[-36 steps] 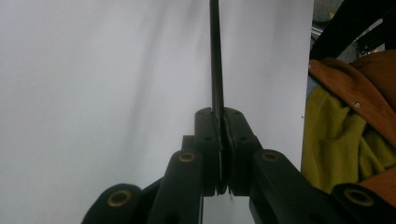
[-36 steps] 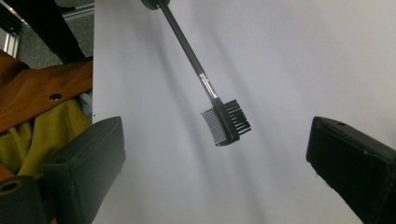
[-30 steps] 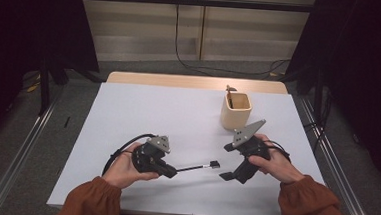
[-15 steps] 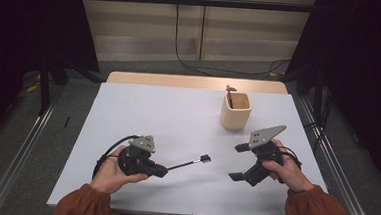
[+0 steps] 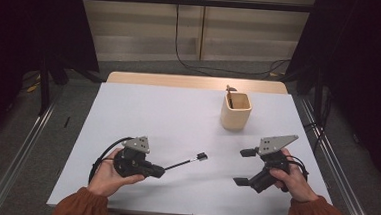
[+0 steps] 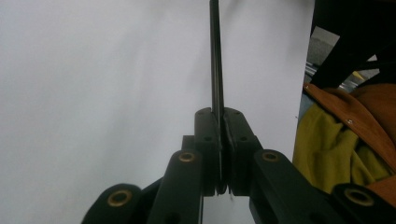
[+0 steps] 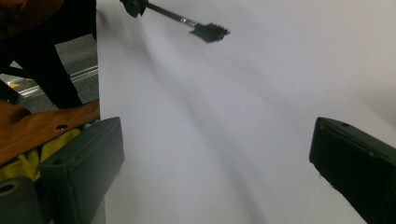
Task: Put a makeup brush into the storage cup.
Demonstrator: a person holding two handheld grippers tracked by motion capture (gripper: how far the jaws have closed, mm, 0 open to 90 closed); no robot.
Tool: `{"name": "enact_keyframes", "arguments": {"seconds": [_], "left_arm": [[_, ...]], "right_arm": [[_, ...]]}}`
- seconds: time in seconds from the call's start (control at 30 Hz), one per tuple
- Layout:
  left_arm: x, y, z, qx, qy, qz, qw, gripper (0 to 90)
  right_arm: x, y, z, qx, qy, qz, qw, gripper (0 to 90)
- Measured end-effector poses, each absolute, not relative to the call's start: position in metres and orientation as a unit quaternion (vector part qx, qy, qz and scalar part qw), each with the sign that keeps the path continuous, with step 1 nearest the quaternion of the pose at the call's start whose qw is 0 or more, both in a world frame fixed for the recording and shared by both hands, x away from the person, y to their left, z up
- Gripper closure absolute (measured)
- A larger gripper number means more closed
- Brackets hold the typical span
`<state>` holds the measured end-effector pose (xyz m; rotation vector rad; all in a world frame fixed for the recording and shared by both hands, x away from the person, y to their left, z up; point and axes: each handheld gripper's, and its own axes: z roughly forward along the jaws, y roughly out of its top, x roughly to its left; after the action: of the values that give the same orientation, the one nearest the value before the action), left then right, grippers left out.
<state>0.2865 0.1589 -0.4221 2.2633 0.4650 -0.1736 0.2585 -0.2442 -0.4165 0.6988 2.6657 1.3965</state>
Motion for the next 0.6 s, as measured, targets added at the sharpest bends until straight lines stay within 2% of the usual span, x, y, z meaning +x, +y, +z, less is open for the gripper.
{"name": "enact_keyframes", "arguments": {"seconds": [0.6], "left_arm": [[0.2845, 0.1647, -0.4215, 0.857, 0.190, -0.052, 0.476, 85.6]], "right_arm": [[0.2540, -0.2391, -0.4218, 0.241, 0.836, 0.491, 0.047, 5.7]]}}
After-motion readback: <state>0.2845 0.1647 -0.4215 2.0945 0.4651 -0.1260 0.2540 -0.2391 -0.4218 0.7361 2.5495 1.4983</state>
